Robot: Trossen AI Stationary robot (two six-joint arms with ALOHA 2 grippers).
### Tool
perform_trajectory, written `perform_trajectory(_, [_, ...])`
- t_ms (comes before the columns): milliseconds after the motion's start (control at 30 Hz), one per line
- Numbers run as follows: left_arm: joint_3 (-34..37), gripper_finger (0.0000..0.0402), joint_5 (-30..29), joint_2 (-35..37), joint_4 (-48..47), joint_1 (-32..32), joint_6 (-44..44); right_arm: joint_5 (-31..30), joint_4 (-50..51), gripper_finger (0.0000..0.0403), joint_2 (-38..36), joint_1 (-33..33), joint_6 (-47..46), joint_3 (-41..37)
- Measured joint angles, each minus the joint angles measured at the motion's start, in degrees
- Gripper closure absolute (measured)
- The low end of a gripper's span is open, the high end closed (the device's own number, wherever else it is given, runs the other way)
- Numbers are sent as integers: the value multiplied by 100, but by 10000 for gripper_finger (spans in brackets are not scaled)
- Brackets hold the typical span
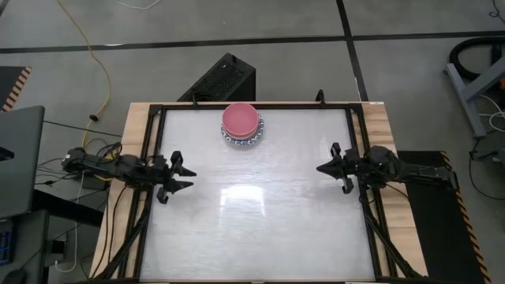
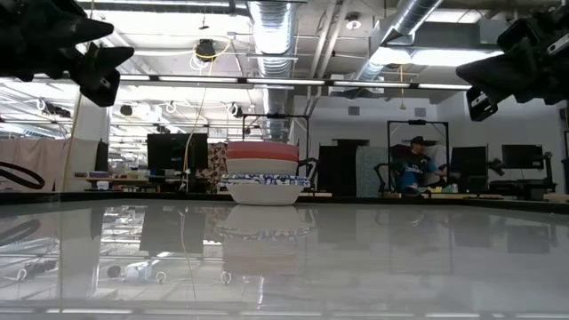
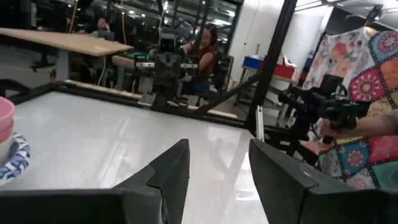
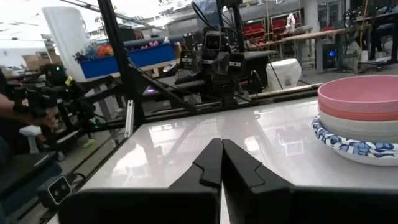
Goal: Nest bowls inside each other
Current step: Return to Home Position
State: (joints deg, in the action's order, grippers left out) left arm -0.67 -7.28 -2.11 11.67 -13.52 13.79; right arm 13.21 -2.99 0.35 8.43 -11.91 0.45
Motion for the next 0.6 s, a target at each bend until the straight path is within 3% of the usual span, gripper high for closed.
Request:
perform_trajectory(267, [4, 246, 345, 193, -186, 138, -56, 20, 21, 376, 1, -122, -3, 0])
perform_trajectory(600, [9, 246, 160, 190, -385, 724, -222, 31, -48, 376, -10, -317, -10, -4])
